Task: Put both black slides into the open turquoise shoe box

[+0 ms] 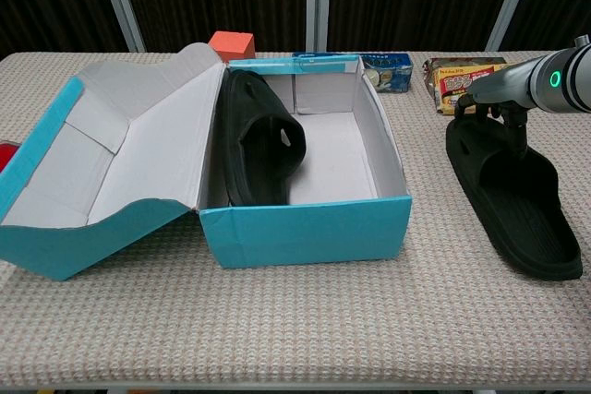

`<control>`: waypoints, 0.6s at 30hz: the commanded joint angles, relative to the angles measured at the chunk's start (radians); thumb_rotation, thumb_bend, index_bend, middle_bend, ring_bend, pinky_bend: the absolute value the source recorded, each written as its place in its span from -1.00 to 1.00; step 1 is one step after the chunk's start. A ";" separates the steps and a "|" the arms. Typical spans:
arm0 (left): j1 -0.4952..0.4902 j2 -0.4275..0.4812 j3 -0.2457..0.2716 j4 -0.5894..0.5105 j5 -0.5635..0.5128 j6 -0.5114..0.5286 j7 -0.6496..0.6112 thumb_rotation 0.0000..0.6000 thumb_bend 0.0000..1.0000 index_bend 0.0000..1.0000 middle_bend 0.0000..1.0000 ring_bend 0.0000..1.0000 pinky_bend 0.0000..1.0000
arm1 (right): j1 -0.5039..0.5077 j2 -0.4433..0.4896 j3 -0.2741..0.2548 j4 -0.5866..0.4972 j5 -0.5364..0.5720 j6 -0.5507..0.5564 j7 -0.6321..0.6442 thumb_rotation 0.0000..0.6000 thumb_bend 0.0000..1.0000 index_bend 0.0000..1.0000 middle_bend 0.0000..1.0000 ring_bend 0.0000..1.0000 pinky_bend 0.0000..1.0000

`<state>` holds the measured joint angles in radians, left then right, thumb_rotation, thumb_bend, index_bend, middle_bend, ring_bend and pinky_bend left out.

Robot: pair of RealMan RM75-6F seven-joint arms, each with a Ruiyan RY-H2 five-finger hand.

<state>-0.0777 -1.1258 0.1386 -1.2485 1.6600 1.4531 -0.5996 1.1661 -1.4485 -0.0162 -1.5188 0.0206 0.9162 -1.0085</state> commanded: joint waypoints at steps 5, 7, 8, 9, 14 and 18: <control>-0.002 0.002 0.000 -0.003 -0.001 -0.003 0.003 1.00 -0.62 -0.58 -0.58 -0.80 -0.47 | -0.011 -0.005 0.000 0.004 -0.022 0.015 0.005 1.00 -0.80 -0.45 -0.40 -0.54 -0.27; -0.002 0.001 0.000 -0.003 -0.001 -0.003 0.002 1.00 -0.62 -0.58 -0.58 -0.80 -0.47 | -0.013 -0.007 0.000 0.003 -0.028 0.023 0.006 1.00 -0.79 -0.36 -0.38 -0.53 -0.26; -0.002 0.001 0.000 -0.003 -0.001 -0.004 0.002 1.00 -0.62 -0.58 -0.58 -0.80 -0.47 | -0.015 -0.008 0.001 0.002 -0.032 0.028 0.006 1.00 -0.79 -0.35 -0.38 -0.52 -0.26; -0.001 0.001 0.000 -0.002 -0.001 -0.004 0.002 1.00 -0.62 -0.58 -0.58 -0.80 -0.47 | -0.016 -0.008 0.002 0.002 -0.035 0.031 0.007 1.00 -0.79 -0.33 -0.36 -0.51 -0.25; 0.001 -0.001 0.002 0.003 -0.002 -0.003 -0.002 1.00 -0.62 -0.58 -0.58 -0.80 -0.47 | -0.027 -0.012 0.011 0.002 -0.057 0.045 0.018 1.00 -0.77 -0.21 -0.30 -0.45 -0.20; 0.002 -0.001 0.002 0.005 -0.002 -0.003 -0.004 1.00 -0.62 -0.58 -0.58 -0.80 -0.47 | -0.038 -0.016 0.018 0.004 -0.077 0.051 0.030 1.00 -0.75 -0.16 -0.25 -0.40 -0.15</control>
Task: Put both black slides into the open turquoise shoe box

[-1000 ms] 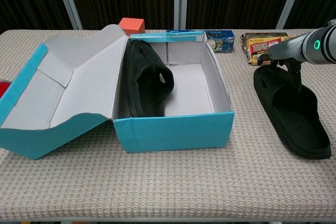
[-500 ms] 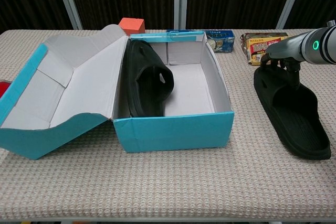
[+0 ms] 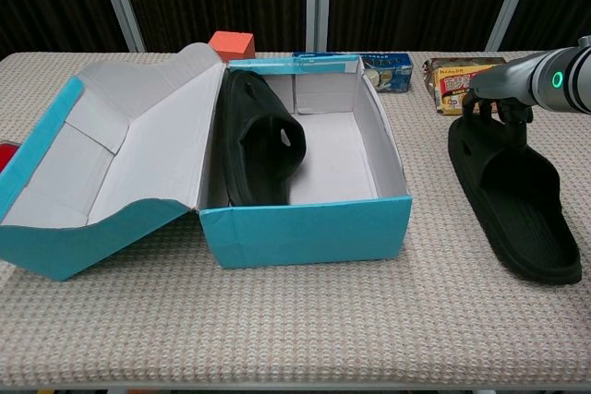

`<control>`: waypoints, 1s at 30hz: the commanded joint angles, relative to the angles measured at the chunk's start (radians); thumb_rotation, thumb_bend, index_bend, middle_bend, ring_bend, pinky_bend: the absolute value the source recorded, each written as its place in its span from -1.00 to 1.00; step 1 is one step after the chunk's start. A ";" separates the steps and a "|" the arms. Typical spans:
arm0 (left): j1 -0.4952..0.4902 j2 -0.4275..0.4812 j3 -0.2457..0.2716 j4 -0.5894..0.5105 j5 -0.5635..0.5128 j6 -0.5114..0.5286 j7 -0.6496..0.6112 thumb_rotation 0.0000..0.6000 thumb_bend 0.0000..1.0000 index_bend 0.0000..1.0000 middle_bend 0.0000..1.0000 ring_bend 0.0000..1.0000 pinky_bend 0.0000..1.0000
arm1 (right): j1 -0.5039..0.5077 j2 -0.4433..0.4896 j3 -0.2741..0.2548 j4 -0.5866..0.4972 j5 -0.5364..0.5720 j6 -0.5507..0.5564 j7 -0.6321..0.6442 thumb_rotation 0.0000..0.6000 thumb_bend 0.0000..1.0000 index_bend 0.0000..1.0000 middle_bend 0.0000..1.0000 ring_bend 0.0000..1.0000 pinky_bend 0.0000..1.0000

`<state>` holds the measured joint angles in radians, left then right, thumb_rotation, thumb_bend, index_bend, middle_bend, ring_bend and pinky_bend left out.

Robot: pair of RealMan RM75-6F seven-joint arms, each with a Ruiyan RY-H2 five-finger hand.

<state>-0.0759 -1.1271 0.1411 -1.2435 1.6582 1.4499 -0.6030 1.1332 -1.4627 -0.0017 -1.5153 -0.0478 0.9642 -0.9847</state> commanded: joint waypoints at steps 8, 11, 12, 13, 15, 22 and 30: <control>-0.002 -0.002 -0.001 -0.001 -0.001 -0.004 0.002 1.00 -0.62 -0.58 -0.58 -0.80 -0.47 | -0.027 -0.005 0.021 0.009 -0.040 0.002 0.033 1.00 -0.70 -0.14 -0.20 -0.36 0.03; -0.002 -0.002 -0.001 -0.002 -0.001 -0.005 0.004 1.00 -0.62 -0.58 -0.58 -0.80 -0.47 | -0.039 -0.001 0.034 0.011 -0.051 -0.010 0.057 1.00 -0.69 -0.13 -0.19 -0.34 0.04; -0.002 -0.001 -0.001 -0.002 -0.002 -0.006 0.004 1.00 -0.62 -0.58 -0.58 -0.80 -0.47 | -0.044 0.003 0.041 0.009 -0.059 -0.014 0.070 1.00 -0.68 -0.13 -0.18 -0.33 0.04; -0.002 -0.001 -0.001 -0.002 -0.002 -0.006 0.004 1.00 -0.62 -0.58 -0.58 -0.80 -0.47 | -0.048 0.007 0.047 0.005 -0.066 -0.017 0.081 1.00 -0.68 -0.13 -0.18 -0.32 0.04; -0.002 -0.001 -0.001 -0.002 -0.002 -0.006 0.004 1.00 -0.62 -0.58 -0.58 -0.80 -0.47 | -0.060 0.024 0.063 -0.009 -0.091 -0.021 0.115 1.00 -0.66 -0.13 -0.17 -0.30 0.04; -0.002 -0.001 0.001 -0.004 0.001 -0.004 0.009 1.00 -0.62 -0.58 -0.58 -0.80 -0.47 | -0.139 0.119 0.128 -0.108 -0.270 -0.014 0.301 1.00 -0.60 -0.13 -0.15 -0.29 0.04; -0.008 0.002 0.000 -0.018 0.004 -0.010 0.022 1.00 -0.62 -0.58 -0.58 -0.80 -0.47 | -0.269 0.275 0.190 -0.269 -0.543 0.041 0.538 1.00 -0.59 -0.13 -0.15 -0.28 0.04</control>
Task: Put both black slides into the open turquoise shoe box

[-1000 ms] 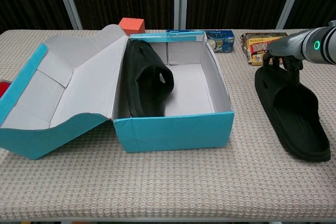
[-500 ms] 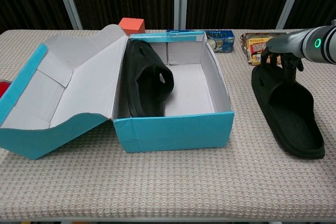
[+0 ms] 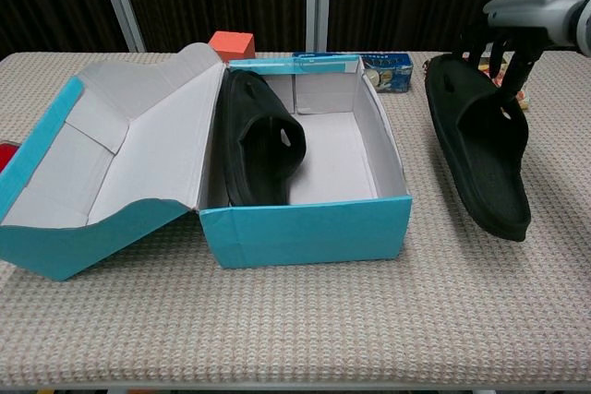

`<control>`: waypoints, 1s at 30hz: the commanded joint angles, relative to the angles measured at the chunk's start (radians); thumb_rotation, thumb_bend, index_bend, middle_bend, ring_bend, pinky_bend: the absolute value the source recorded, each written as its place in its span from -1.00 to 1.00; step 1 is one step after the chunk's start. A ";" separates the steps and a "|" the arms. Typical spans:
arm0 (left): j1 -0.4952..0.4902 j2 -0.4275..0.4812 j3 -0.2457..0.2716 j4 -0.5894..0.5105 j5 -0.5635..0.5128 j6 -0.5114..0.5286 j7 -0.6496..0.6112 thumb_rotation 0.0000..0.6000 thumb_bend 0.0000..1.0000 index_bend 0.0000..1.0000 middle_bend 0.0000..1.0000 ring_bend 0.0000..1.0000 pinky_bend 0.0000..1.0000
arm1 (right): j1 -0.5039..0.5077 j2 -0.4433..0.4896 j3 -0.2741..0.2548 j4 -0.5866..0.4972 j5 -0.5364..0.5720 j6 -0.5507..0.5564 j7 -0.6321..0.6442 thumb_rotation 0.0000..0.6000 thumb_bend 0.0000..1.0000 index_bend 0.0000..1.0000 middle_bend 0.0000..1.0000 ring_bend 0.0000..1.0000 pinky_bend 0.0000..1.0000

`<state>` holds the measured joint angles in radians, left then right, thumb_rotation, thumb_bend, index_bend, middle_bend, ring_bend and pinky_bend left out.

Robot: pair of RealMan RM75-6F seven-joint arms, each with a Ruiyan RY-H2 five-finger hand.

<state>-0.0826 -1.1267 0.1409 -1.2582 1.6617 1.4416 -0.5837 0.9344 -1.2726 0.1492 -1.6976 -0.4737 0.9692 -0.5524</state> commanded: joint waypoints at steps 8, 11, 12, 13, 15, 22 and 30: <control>-0.006 0.006 -0.003 -0.024 0.003 0.000 0.019 1.00 -0.62 -0.58 -0.58 -0.80 -0.47 | -0.168 0.204 0.110 -0.225 -0.325 0.103 0.303 1.00 -0.59 -0.11 -0.13 -0.25 0.07; -0.004 0.008 -0.002 -0.027 0.003 0.003 0.022 1.00 -0.62 -0.58 -0.58 -0.80 -0.47 | -0.189 0.191 0.125 -0.223 -0.384 0.104 0.381 1.00 -0.59 -0.11 -0.13 -0.25 0.07; -0.003 0.010 -0.002 -0.029 0.004 0.005 0.023 1.00 -0.62 -0.58 -0.58 -0.80 -0.47 | -0.193 0.176 0.127 -0.211 -0.400 0.102 0.404 1.00 -0.59 -0.11 -0.13 -0.25 0.07; -0.003 0.011 -0.002 -0.029 0.004 0.006 0.024 1.00 -0.62 -0.58 -0.58 -0.80 -0.47 | -0.195 0.162 0.128 -0.201 -0.412 0.100 0.420 1.00 -0.59 -0.11 -0.13 -0.25 0.07; -0.002 0.013 -0.002 -0.031 0.004 0.009 0.026 1.00 -0.62 -0.58 -0.58 -0.80 -0.47 | -0.195 0.123 0.130 -0.173 -0.433 0.093 0.454 1.00 -0.59 -0.11 -0.13 -0.25 0.07; -0.004 0.016 -0.006 -0.033 0.001 0.009 0.028 1.00 -0.62 -0.58 -0.58 -0.80 -0.47 | -0.170 -0.026 0.143 -0.043 -0.468 0.058 0.537 1.00 -0.58 -0.11 -0.13 -0.25 0.08; -0.003 0.013 -0.013 -0.022 -0.011 0.008 0.017 1.00 -0.62 -0.58 -0.58 -0.80 -0.47 | -0.136 -0.132 0.169 0.080 -0.541 -0.025 0.670 1.00 -0.58 -0.11 -0.13 -0.25 0.08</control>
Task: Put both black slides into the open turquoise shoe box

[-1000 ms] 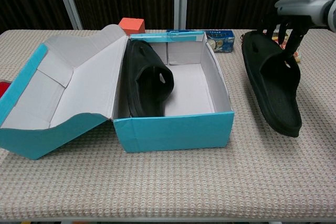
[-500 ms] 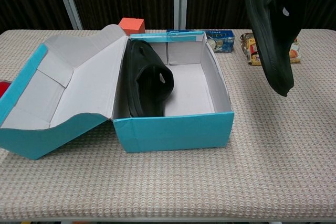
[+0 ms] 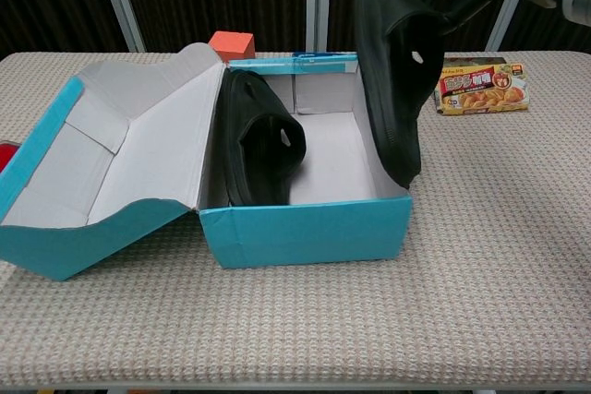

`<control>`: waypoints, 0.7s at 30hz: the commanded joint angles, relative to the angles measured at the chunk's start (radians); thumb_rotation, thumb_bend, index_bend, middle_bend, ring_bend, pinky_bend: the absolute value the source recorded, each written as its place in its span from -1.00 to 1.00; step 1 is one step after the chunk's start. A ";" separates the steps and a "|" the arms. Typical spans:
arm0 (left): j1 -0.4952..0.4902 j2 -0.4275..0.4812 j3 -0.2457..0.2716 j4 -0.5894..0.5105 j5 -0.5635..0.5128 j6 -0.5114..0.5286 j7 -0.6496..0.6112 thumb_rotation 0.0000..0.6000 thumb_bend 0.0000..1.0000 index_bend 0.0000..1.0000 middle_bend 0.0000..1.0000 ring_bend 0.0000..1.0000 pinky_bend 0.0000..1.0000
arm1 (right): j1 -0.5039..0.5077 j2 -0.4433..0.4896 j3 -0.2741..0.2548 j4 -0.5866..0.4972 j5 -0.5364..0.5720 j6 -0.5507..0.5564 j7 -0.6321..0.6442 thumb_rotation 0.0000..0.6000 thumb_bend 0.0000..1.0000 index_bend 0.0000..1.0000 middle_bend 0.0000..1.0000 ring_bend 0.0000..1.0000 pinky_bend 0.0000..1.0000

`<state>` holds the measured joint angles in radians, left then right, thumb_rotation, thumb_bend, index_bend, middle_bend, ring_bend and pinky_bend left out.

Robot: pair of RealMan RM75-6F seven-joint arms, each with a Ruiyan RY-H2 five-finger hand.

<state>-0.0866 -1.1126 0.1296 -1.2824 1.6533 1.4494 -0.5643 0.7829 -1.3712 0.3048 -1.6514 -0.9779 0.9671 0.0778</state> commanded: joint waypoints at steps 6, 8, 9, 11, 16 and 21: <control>0.004 -0.007 -0.005 0.019 -0.012 0.000 -0.015 1.00 -0.62 -0.58 -0.58 -0.80 -0.47 | 0.034 -0.089 0.044 0.097 -0.074 -0.039 0.120 1.00 -0.59 -0.11 -0.13 -0.25 0.08; 0.005 -0.008 -0.006 0.023 -0.013 -0.001 -0.019 1.00 -0.62 -0.58 -0.58 -0.80 -0.47 | 0.042 -0.105 0.051 0.120 -0.070 -0.055 0.140 1.00 -0.58 -0.11 -0.13 -0.25 0.08; 0.005 -0.009 -0.006 0.026 -0.013 -0.002 -0.021 1.00 -0.62 -0.58 -0.58 -0.80 -0.47 | 0.047 -0.115 0.055 0.136 -0.066 -0.067 0.152 1.00 -0.58 -0.11 -0.13 -0.25 0.08; 0.004 -0.011 -0.007 0.030 -0.014 -0.003 -0.024 1.00 -0.62 -0.58 -0.58 -0.80 -0.47 | 0.054 -0.128 0.057 0.160 -0.063 -0.085 0.164 1.00 -0.58 -0.11 -0.13 -0.25 0.08; 0.003 -0.012 -0.008 0.034 -0.017 -0.008 -0.028 1.00 -0.62 -0.58 -0.58 -0.80 -0.47 | 0.068 -0.152 0.049 0.218 -0.053 -0.142 0.189 1.00 -0.59 -0.10 -0.13 -0.25 0.08; 0.002 -0.013 -0.008 0.036 -0.019 -0.013 -0.028 1.00 -0.62 -0.58 -0.58 -0.80 -0.47 | 0.074 -0.162 0.034 0.258 -0.076 -0.192 0.221 1.00 -0.59 -0.10 -0.13 -0.25 0.08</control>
<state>-0.0847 -1.1258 0.1212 -1.2462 1.6345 1.4369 -0.5919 0.8535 -1.5294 0.3449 -1.4030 -1.0455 0.7854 0.2911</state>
